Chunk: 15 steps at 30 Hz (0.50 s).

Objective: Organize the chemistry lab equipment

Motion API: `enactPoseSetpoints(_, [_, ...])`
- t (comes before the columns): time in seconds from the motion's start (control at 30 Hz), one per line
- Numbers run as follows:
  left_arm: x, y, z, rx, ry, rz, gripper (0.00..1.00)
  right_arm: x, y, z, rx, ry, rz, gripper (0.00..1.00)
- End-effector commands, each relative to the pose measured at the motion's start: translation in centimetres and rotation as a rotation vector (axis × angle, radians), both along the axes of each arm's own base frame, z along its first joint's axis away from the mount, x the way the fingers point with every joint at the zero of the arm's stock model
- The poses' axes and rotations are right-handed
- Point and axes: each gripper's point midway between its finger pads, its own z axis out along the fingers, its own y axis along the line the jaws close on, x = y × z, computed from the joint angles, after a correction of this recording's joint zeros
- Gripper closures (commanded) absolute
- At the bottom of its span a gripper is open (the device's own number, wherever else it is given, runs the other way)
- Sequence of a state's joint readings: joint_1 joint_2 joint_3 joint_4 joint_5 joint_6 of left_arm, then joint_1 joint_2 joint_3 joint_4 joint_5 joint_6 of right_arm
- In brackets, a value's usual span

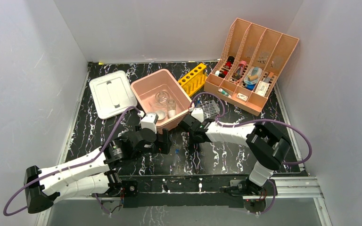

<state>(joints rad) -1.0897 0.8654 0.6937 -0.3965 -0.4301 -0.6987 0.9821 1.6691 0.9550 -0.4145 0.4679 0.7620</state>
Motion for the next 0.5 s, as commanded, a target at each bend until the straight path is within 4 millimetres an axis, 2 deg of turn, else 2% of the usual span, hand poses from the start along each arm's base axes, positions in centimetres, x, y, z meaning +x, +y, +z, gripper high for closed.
enactPoseSetpoints(0.0, [0.2, 0.2, -0.3, 0.017, -0.014, 0.007, 0.09, -0.4, -0.6, -0.8, -0.039, 0.025, -0.008, 0.74])
enactPoseSetpoints(0.07, [0.2, 0.1, -0.4, 0.018, -0.012, 0.004, 0.09, -0.4, -1.0, -1.0, -0.058, 0.027, -0.013, 0.82])
enactPoseSetpoints(0.2, [0.3, -0.1, -0.5, 0.020, -0.011, -0.001, 0.09, 0.1, -0.8, -0.5, -0.065, 0.007, -0.014, 0.89])
enactPoseSetpoints(0.47, [0.3, -0.2, -0.2, 0.015, -0.016, -0.004, 0.09, 2.7, -0.3, 4.5, 0.004, -0.096, -0.028, 0.92])
